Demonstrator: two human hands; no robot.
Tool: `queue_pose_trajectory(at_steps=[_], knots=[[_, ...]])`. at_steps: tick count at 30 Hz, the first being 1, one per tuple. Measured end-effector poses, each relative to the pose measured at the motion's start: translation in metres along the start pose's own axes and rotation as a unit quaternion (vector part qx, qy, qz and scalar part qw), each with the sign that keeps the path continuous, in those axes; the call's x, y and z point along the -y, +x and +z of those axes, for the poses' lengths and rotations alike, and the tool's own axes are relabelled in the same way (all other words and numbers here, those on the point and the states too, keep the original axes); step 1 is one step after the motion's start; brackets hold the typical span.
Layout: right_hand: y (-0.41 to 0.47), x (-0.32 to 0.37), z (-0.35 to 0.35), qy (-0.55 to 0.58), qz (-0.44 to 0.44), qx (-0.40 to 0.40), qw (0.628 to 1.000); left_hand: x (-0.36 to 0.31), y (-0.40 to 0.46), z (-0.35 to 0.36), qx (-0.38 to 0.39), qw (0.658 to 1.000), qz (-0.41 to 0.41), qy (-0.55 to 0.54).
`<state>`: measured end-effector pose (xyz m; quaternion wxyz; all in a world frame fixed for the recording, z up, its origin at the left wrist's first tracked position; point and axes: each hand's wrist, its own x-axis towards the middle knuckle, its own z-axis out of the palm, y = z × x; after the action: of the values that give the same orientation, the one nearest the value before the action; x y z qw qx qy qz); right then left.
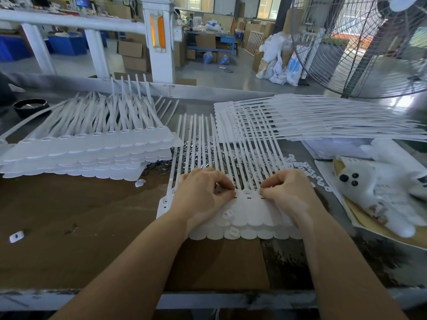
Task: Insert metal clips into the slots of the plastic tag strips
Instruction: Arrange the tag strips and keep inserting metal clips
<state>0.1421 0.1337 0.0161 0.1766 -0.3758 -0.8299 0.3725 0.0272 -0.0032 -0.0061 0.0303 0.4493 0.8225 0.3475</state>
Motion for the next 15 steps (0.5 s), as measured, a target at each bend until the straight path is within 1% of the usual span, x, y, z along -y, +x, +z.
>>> queue_pose_trajectory(at_steps=[2, 4, 6, 7, 8, 10, 12, 13, 15], knots=[[-0.002, 0.000, 0.000, 0.004, -0.009, -0.004, 1.000, 0.001, 0.000, 0.000, 0.000, 1.000, 0.001, 0.005], [-0.006, 0.001, 0.002, -0.016, -0.033, -0.031, 0.999, 0.001, 0.001, 0.001, -0.001, 1.000, 0.002, 0.008], [-0.013, 0.006, 0.006, -0.039, -0.078, -0.062, 0.994, 0.001, 0.001, 0.001, -0.005, 1.000, 0.003, 0.008], [-0.017, 0.010, 0.006, -0.036, -0.106, -0.054, 0.992, 0.001, 0.001, 0.001, -0.007, 1.000, 0.005, 0.007], [-0.021, 0.014, 0.007, -0.024, -0.132, -0.024, 0.991, 0.001, 0.000, 0.001, -0.009, 1.000, 0.007, 0.004], [-0.028, 0.023, 0.005, -0.004, -0.176, 0.068, 0.982, 0.002, -0.001, 0.001, -0.011, 1.000, 0.012, -0.004], [-0.031, 0.029, 0.004, -0.014, -0.205, 0.147, 0.968, 0.001, -0.001, 0.001, -0.009, 1.000, 0.011, -0.003], [-0.031, 0.030, 0.005, -0.023, -0.213, 0.173, 0.961, 0.001, 0.000, 0.001, -0.009, 1.000, 0.010, 0.001], [-0.032, 0.029, 0.008, -0.045, -0.225, 0.196, 0.953, 0.002, 0.001, 0.001, -0.012, 1.000, 0.006, 0.009]])
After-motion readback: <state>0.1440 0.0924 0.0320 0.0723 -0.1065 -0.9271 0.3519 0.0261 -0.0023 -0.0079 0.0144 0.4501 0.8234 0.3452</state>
